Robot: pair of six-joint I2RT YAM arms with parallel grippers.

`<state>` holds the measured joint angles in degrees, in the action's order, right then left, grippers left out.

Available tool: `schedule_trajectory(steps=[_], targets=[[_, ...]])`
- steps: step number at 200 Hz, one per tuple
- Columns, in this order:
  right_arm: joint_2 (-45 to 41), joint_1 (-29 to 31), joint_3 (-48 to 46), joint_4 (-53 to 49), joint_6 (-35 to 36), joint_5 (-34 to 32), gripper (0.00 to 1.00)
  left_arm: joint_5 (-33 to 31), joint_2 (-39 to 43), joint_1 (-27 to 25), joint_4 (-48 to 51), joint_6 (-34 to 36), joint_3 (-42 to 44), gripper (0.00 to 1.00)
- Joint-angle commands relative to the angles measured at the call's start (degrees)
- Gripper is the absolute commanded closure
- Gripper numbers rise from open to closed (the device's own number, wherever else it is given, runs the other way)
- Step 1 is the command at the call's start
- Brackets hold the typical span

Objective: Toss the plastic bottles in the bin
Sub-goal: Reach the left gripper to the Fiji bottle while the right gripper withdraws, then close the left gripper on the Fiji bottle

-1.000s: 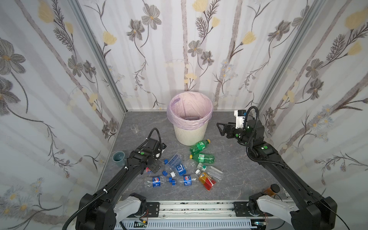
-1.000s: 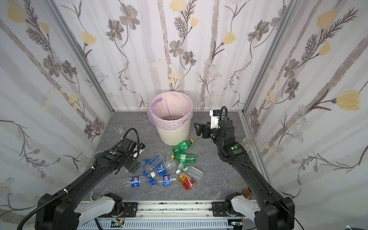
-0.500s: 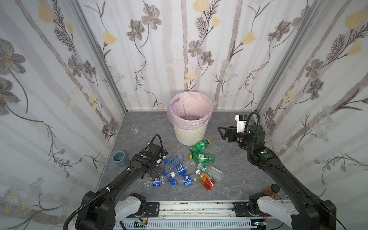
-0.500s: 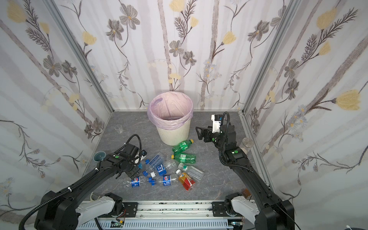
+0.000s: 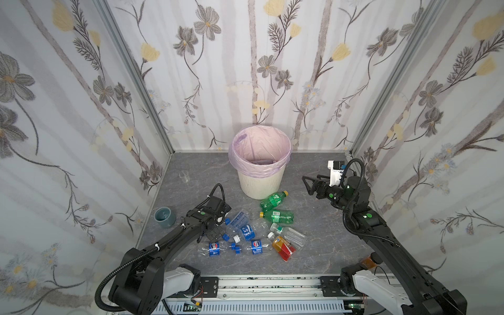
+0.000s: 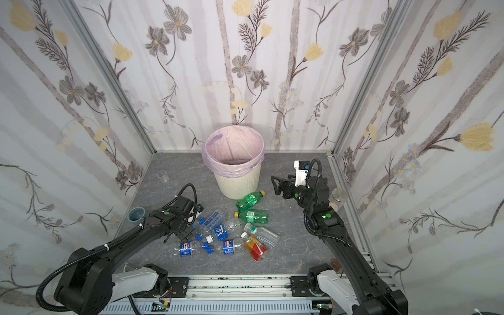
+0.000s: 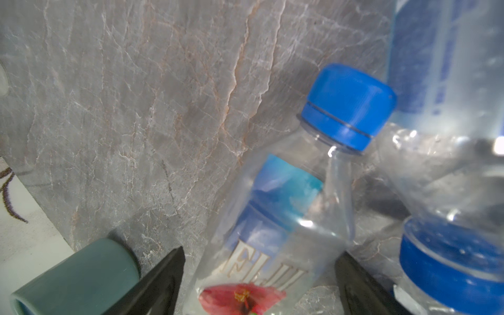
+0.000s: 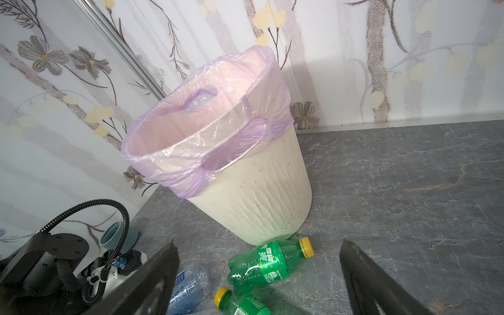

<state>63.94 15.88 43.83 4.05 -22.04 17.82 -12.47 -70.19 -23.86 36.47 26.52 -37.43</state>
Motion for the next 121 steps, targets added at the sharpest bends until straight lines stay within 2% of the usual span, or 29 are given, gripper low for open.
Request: schedule_trajectory(steps=[1, 37, 89, 121], targets=[[-0.76, -0.17, -0.22, 1.29, -0.29, 0.89, 0.07, -0.43, -1.08, 0.08, -2.41, 0.06, 0.09, 0.16], [-2.39, -0.50, -0.23, 0.54, -0.18, 0.79, 0.07, 1.31, -3.23, 0.10, -3.59, -1.13, -0.87, 0.27], [-3.33, -0.83, -0.24, -0.10, -0.36, 0.80, 0.08, 0.66, -3.63, 0.80, -6.58, -1.63, -2.27, 0.35], [-3.23, -0.76, -0.16, -0.74, -0.46, 0.83, 0.08, 1.39, -7.01, 1.34, -8.63, -3.02, -4.59, 0.42]])
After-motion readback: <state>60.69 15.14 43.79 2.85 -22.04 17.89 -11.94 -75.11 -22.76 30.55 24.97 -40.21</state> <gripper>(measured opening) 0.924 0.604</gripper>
